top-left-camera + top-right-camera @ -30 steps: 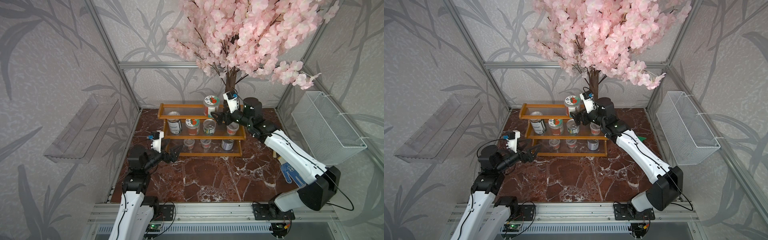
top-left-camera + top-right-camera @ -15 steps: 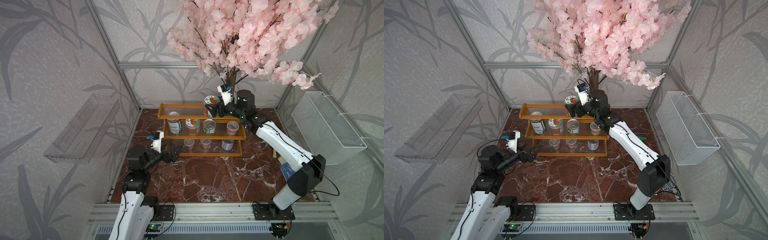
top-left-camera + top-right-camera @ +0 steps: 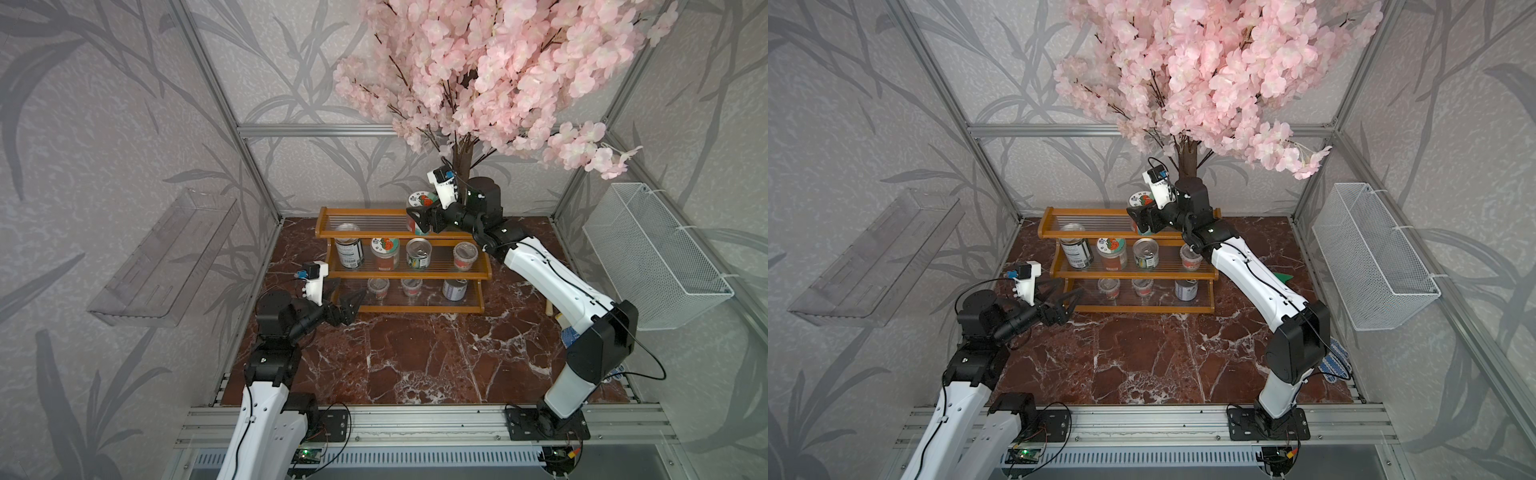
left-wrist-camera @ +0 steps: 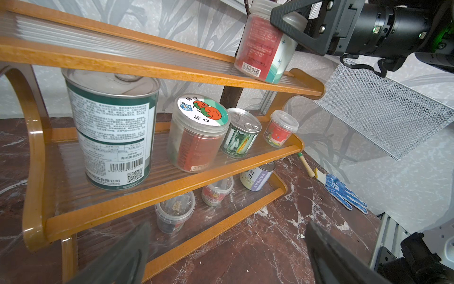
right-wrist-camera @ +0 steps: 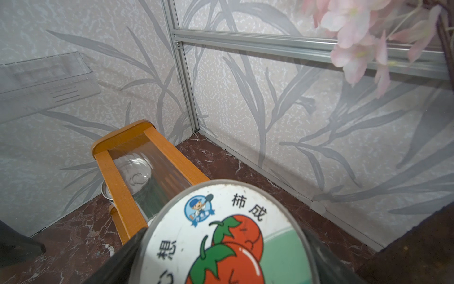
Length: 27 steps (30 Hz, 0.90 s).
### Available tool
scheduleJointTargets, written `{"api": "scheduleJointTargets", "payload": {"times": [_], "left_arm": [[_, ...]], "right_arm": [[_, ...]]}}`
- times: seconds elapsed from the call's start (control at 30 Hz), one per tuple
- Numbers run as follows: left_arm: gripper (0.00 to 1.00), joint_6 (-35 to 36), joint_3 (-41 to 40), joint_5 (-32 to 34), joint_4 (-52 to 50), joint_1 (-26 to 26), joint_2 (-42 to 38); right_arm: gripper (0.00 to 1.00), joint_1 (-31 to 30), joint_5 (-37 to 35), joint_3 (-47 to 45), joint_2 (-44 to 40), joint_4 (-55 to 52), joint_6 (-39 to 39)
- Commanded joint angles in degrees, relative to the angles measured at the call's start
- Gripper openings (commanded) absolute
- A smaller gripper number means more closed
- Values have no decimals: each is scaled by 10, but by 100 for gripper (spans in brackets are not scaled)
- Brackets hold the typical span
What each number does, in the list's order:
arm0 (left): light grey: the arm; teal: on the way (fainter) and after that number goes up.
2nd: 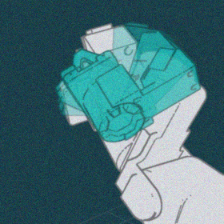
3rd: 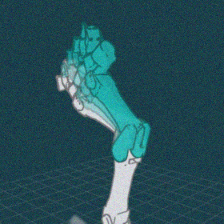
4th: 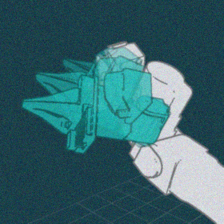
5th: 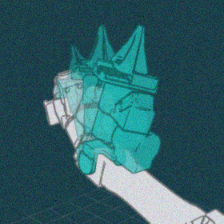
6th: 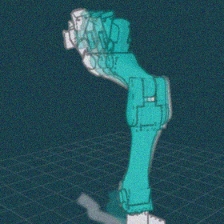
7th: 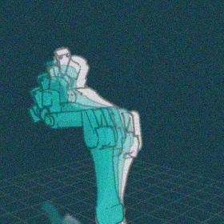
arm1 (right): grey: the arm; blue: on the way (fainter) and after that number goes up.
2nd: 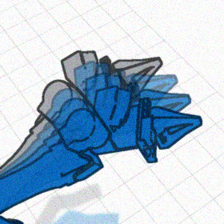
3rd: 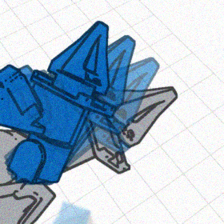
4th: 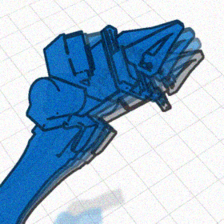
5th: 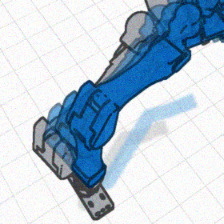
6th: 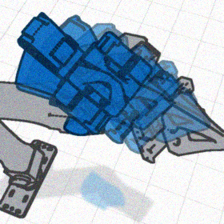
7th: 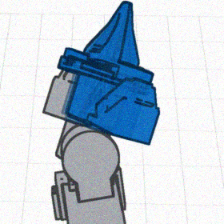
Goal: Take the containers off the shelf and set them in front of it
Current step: 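Pick up a container from the shelf.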
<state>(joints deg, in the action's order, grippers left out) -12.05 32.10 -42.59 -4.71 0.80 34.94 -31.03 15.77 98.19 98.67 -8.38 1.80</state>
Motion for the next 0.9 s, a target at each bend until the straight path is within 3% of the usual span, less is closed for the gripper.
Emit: {"api": "scheduleJointTargets", "payload": {"times": [0.0,0.47,0.63,0.87], "left_arm": [[100,6,-2,-9,7,4,0],[100,-25,8,-29,49,5,15],[100,-23,15,-34,51,15,26],[100,-18,22,-43,43,37,25]], "right_arm": [[82,-2,16,13,-2,-7,-7],[76,-10,73,-33,-105,-29,-23],[76,-28,97,-120,-186,-41,-32],[76,-68,78,-298,-317,-25,-27]]}}
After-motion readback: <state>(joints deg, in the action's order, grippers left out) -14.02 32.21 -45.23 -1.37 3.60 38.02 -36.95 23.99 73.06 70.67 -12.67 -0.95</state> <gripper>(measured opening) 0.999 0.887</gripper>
